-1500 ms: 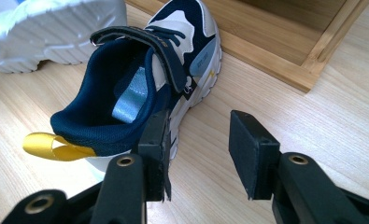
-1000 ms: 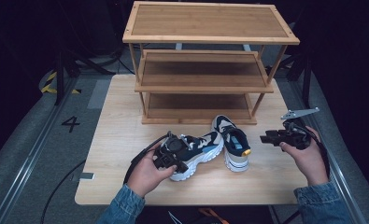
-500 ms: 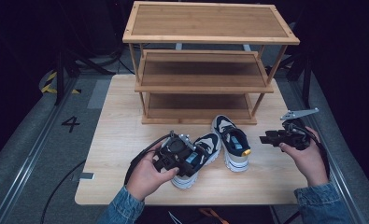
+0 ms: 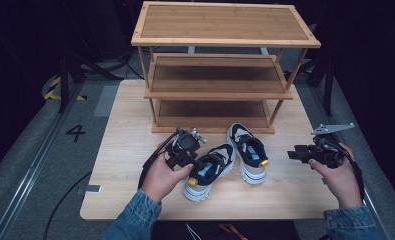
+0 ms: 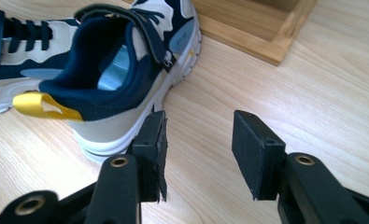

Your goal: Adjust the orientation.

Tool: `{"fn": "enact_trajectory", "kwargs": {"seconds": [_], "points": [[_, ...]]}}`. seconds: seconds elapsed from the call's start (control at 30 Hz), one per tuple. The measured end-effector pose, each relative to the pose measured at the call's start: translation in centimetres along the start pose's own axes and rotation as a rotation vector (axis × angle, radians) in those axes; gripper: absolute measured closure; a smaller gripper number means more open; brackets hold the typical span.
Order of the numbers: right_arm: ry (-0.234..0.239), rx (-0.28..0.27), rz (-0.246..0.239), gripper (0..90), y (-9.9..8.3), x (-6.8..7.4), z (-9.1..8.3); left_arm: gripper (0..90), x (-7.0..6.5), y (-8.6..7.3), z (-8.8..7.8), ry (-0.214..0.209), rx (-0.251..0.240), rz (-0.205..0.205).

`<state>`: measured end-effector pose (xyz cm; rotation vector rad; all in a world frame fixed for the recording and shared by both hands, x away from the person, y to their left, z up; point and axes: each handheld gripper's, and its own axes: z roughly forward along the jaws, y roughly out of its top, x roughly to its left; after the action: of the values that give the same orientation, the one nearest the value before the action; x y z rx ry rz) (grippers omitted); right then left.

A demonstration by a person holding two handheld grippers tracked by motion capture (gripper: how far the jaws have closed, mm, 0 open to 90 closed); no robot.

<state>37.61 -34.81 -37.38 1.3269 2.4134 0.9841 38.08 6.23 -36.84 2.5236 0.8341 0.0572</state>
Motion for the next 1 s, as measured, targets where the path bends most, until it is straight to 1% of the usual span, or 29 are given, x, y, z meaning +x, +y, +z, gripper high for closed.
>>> {"fn": "enact_trajectory", "kwargs": {"seconds": [0.03,0.07,0.1,0.13,0.17,0.23,0.27,0.3,0.33,0.37,0.4,0.43,0.47,0.53,0.6,0.67,0.77,0.8,0.83,0.87,0.9,0.93,1.0], "points": [[-0.002,0.000,0.004,55.8,-0.2,-0.1,-0.1,48.9,0.0,0.0,0.0,0.000,0.000,0.000],[-0.006,0.001,0.008,55.7,-0.3,-0.1,-0.2,46.6,0.2,0.3,1.0,0.027,0.033,-0.011],[-0.010,0.001,0.011,55.5,-0.5,-0.2,-0.3,42.3,0.3,0.4,1.3,0.043,0.045,-0.013],[-0.014,0.001,0.013,55.3,-0.6,-0.2,-0.3,41.9,0.4,0.5,1.9,0.062,0.063,-0.006],[-0.017,0.003,0.015,55.1,-0.8,-0.3,-0.4,42.1,0.5,0.5,2.3,0.073,0.069,-0.005],[-0.024,0.005,0.019,54.9,-1.0,-0.3,-0.6,49.2,0.7,0.6,2.9,0.069,0.072,-0.006],[-0.024,0.005,0.019,54.9,-1.0,-0.3,-0.6,53.4,0.7,0.6,2.9,0.069,0.072,-0.006],[-0.026,0.007,0.025,54.9,-1.2,-0.4,-0.6,58.4,0.8,0.8,3.2,0.050,0.067,0.003],[-0.026,0.007,0.025,54.9,-1.2,-0.4,-0.6,65.4,0.8,0.8,3.2,0.050,0.067,0.003],[-0.028,0.006,0.023,54.9,-1.4,-0.5,-0.7,67.8,0.8,0.8,3.2,0.029,0.061,0.000],[-0.028,0.006,0.023,54.9,-1.4,-0.5,-0.7,67.8,0.7,0.9,3.1,0.041,0.068,0.009],[-0.030,0.008,0.024,54.9,-1.5,-0.5,-0.8,69.7,0.7,0.9,3.1,0.055,0.068,0.013],[-0.031,0.008,0.028,54.9,-1.5,-0.4,-0.8,71.1,0.7,1.0,3.1,0.060,0.068,0.012],[-0.033,0.005,0.025,54.9,-1.6,-0.4,-0.8,73.5,0.9,0.8,2.9,0.082,0.054,-0.013],[-0.036,0.003,0.022,54.9,-1.6,-0.4,-0.9,74.8,1.6,0.6,2.5,0.091,0.048,-0.044],[-0.035,0.003,0.024,54.9,-1.6,-0.4,-0.9,75.0,2.3,0.2,2.2,0.099,0.032,-0.077],[-0.031,0.004,0.021,54.9,-1.4,-0.4,-0.7,75.0,3.4,-0.6,1.8,0.132,0.023,-0.129],[-0.029,0.005,0.022,54.9,-1.4,-0.4,-0.6,74.9,3.9,-0.9,1.7,0.140,0.015,-0.160],[-0.026,0.006,0.018,54.9,-1.3,-0.3,-0.5,74.9,4.2,-1.1,1.6,0.145,0.007,-0.167],[-0.025,0.007,0.015,54.9,-1.2,-0.3,-0.4,74.9,4.6,-1.4,1.6,0.155,0.001,-0.187],[-0.022,0.009,0.012,54.8,-1.1,-0.2,-0.3,74.9,4.8,-1.5,1.5,0.159,0.000,-0.196],[-0.020,0.009,0.010,54.7,-1.1,-0.2,-0.2,74.8,5.0,-1.7,1.5,0.158,-0.011,-0.201],[-0.017,0.012,0.008,54.7,-1.0,-0.2,0.0,72.5,5.0,-1.8,1.4,0.148,-0.002,-0.212]]}}
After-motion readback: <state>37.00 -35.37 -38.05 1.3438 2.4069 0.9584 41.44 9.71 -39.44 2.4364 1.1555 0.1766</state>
